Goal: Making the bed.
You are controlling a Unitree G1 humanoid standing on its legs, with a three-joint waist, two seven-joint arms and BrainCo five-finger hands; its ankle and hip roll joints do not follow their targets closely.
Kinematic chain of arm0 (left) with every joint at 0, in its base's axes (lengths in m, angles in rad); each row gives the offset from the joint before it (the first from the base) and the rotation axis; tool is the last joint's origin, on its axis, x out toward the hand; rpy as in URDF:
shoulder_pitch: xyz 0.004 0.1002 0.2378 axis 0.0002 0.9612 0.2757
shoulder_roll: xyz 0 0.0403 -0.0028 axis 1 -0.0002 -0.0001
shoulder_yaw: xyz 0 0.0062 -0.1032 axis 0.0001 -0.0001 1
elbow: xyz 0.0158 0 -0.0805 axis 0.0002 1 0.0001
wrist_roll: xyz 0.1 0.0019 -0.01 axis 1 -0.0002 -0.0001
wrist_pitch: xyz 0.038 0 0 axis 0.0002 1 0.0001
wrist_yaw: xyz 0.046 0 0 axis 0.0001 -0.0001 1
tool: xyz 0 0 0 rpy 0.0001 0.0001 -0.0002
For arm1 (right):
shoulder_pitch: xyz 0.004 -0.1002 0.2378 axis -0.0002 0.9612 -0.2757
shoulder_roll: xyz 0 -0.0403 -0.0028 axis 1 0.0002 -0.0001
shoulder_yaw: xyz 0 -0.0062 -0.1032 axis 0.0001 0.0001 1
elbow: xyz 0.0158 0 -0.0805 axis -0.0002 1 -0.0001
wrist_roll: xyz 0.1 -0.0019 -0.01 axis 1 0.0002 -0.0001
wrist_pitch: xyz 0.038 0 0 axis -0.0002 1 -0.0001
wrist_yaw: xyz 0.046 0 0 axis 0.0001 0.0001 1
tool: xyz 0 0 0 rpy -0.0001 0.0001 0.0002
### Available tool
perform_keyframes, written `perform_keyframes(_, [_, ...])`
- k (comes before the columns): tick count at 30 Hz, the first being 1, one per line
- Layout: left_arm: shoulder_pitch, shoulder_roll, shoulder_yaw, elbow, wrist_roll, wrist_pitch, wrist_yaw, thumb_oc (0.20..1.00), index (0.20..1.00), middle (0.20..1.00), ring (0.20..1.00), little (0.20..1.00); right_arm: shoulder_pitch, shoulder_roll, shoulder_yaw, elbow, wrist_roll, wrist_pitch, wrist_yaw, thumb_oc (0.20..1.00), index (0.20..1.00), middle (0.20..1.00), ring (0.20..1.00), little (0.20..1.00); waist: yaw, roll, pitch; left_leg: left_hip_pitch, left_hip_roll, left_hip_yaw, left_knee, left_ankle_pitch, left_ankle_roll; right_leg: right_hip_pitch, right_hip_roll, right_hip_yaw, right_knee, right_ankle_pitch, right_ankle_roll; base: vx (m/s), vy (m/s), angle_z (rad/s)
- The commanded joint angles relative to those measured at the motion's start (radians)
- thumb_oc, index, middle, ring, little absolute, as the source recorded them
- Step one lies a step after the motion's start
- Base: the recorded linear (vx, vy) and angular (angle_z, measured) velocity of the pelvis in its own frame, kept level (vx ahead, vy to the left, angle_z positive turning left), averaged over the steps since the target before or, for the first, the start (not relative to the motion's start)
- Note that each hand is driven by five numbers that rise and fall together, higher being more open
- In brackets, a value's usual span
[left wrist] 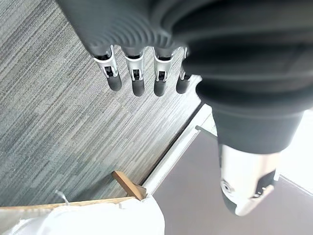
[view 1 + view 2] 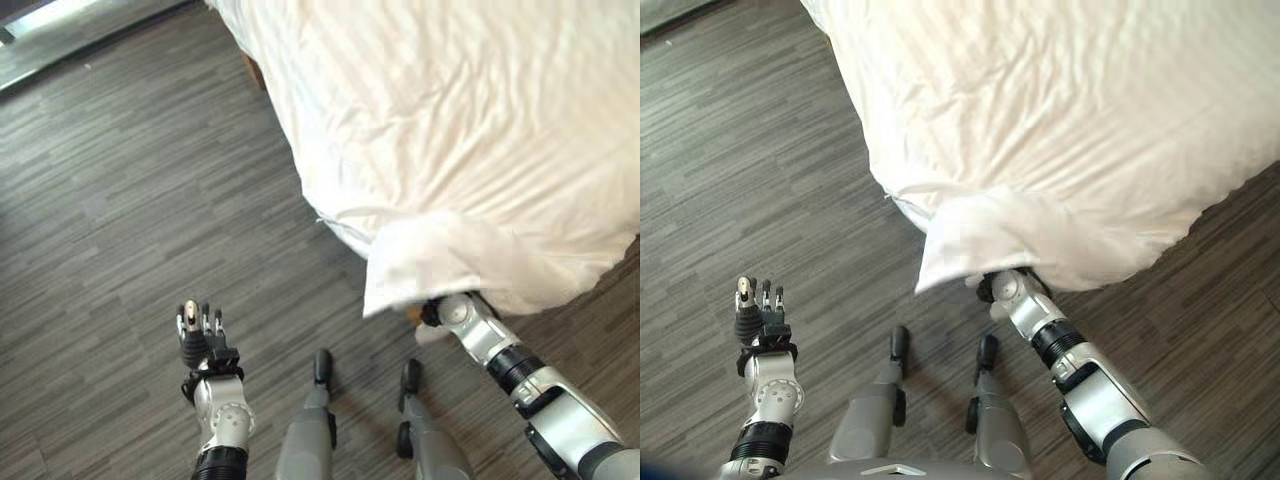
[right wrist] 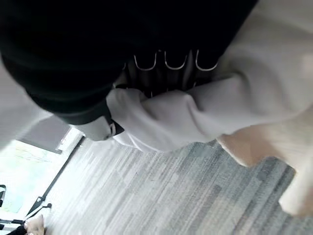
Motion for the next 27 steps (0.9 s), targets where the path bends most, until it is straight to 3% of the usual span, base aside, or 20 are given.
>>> perform_keyframes(1, [-0.039, 0.084, 0.023, -0.015, 0.015, -0.054, -0.001, 1.0, 1.0, 1.0, 1.0, 1.0, 0.141, 0.217, 0.251, 0.041, -0.052, -0.045, 0.243, 0.2, 0.2, 0.2, 0.2, 0.2, 0.057, -0.024, 0.008, 0.021, -0.07, -0.034, 0.009, -0.046, 0.072, -0.003, -0.044, 0.022, 0.085, -0.035, 0.025, 0.02, 0.012, 0.12])
perform_keyframes(4, [-0.034, 0.089, 0.028, 0.012, 0.016, -0.047, -0.002, 1.0, 1.0, 1.0, 1.0, 1.0, 0.17, 0.226, 0.213, 0.166, -0.037, -0.029, 0.211, 0.2, 0.2, 0.2, 0.2, 0.2, 0.055, -0.025, -0.017, 0.049, -0.07, -0.036, 0.008, -0.054, 0.075, 0.022, -0.048, 0.016, 0.1, -0.05, 0.025, 0.04, 0.023, 0.23])
perform_keyframes(5, [-0.033, 0.091, 0.03, 0.02, 0.017, -0.045, 0.0, 1.0, 1.0, 1.0, 1.0, 1.0, 0.184, 0.231, 0.195, 0.221, -0.029, -0.026, 0.2, 0.52, 0.52, 0.52, 0.52, 0.52, 0.055, -0.025, -0.026, 0.058, -0.071, -0.037, 0.009, -0.056, 0.077, 0.029, -0.049, 0.014, 0.102, -0.052, 0.026, 0.03, 0.013, 0.1])
perform_keyframes(6, [-0.032, 0.092, 0.03, 0.02, 0.017, -0.045, -0.001, 1.0, 1.0, 1.0, 1.0, 1.0, 0.183, 0.234, 0.194, 0.226, -0.029, -0.028, 0.198, 1.0, 1.0, 1.0, 1.0, 1.0, 0.055, -0.026, -0.025, 0.06, -0.071, -0.037, 0.009, -0.057, 0.077, 0.031, -0.049, 0.013, 0.102, -0.052, 0.026, 0.04, 0.011, 0.1])
perform_keyframes(10, [-0.031, 0.092, 0.027, 0.069, 0.019, -0.023, -0.016, 1.0, 1.0, 1.0, 1.0, 1.0, 0.273, 0.199, 0.008, 0.52, 0.073, -0.007, 0.146, 1.0, 1.0, 1.0, 1.0, 1.0, 0.05, -0.02, -0.067, 0.096, -0.074, -0.045, 0.007, -0.067, 0.081, 0.073, -0.056, 0.0, 0.102, -0.062, 0.03, 0.07, 0.014, 0.11])
perform_keyframes(11, [-0.03, 0.09, 0.028, 0.069, 0.021, -0.018, -0.023, 1.0, 1.0, 1.0, 1.0, 1.0, 0.305, 0.167, -0.072, 0.586, 0.126, -0.006, 0.142, 1.0, 1.0, 1.0, 1.0, 1.0, 0.048, -0.018, -0.08, 0.104, -0.076, -0.047, 0.007, -0.069, 0.082, 0.081, -0.058, -0.004, 0.101, -0.063, 0.031, 0.13, 0.035, 0.41])
perform_keyframes(12, [-0.022, 0.086, 0.037, 0.071, 0.031, -0.006, -0.037, 1.0, 1.0, 1.0, 1.0, 1.0, 0.379, 0.077, -0.247, 0.676, 0.26, -0.008, 0.156, 1.0, 1.0, 1.0, 1.0, 1.0, 0.036, -0.016, -0.108, 0.118, -0.079, -0.049, 0.005, -0.073, 0.082, 0.1, -0.064, -0.011, 0.095, -0.065, 0.035, 0.11, 0.031, 0.37])
perform_keyframes(13, [-0.021, 0.085, 0.035, 0.07, 0.031, -0.006, -0.037, 1.0, 1.0, 1.0, 1.0, 1.0, 0.38, 0.076, -0.248, 0.676, 0.26, -0.009, 0.157, 1.0, 1.0, 1.0, 1.0, 1.0, 0.037, -0.015, -0.108, 0.119, -0.079, -0.049, 0.005, -0.074, 0.082, 0.101, -0.064, -0.012, 0.094, -0.065, 0.035, 0.11, 0.029, 0.11])
perform_keyframes(16, [0.008, 0.092, 0.068, 0.08, 0.033, 0.008, -0.089, 1.0, 1.0, 1.0, 1.0, 1.0, 0.557, -0.072, -0.452, 0.792, 0.302, -0.001, 0.223, 1.0, 1.0, 1.0, 1.0, 1.0, -0.01, -0.024, -0.154, 0.151, -0.078, -0.047, 0.005, -0.09, 0.081, 0.137, -0.065, -0.014, 0.077, -0.069, 0.038, 0.12, 0.001, 0.03])
perform_keyframes(24, [0.042, 0.117, 0.105, 0.083, 0.046, 0.02, -0.119, 1.0, 1.0, 1.0, 1.0, 1.0, 0.769, -0.194, -0.638, 0.899, 0.249, 0.034, 0.288, 1.0, 1.0, 1.0, 1.0, 1.0, -0.072, -0.033, -0.187, 0.186, -0.066, -0.023, 0.005, -0.107, 0.074, 0.158, -0.06, 0.0, 0.069, -0.069, 0.04, 0.06, -0.016, -0.13])
perform_keyframes(25, [0.049, 0.125, 0.105, 0.082, 0.054, 0.025, -0.12, 1.0, 1.0, 1.0, 1.0, 1.0, 0.775, -0.234, -0.686, 0.914, 0.258, 0.033, 0.264, 1.0, 1.0, 1.0, 1.0, 1.0, -0.08, -0.034, -0.188, 0.187, -0.066, -0.021, 0.005, -0.109, 0.073, 0.158, -0.061, 0.002, 0.068, -0.069, 0.041, 0.04, -0.009, -0.1])
perform_keyframes(26, [0.059, 0.131, 0.101, 0.079, 0.072, 0.034, -0.108, 1.0, 1.0, 1.0, 1.0, 1.0, 0.75, -0.344, -0.827, 0.93, 0.353, 0.018, 0.176, 1.0, 1.0, 1.0, 1.0, 1.0, -0.093, -0.027, -0.182, 0.194, -0.067, -0.014, 0.005, -0.116, 0.073, 0.162, -0.06, 0.008, 0.068, -0.072, 0.043, 0.03, -0.008, -0.1])
perform_keyframes(27, [0.058, 0.128, 0.104, 0.08, 0.071, 0.032, -0.099, 1.0, 1.0, 1.0, 1.0, 1.0, 0.737, -0.366, -0.848, 0.925, 0.37, 0.01, 0.136, 1.0, 1.0, 1.0, 1.0, 1.0, -0.095, -0.022, -0.179, 0.189, -0.067, -0.01, 0.005, -0.112, 0.072, 0.157, -0.06, 0.012, 0.065, -0.066, 0.043, 0.02, -0.003, -0.15])
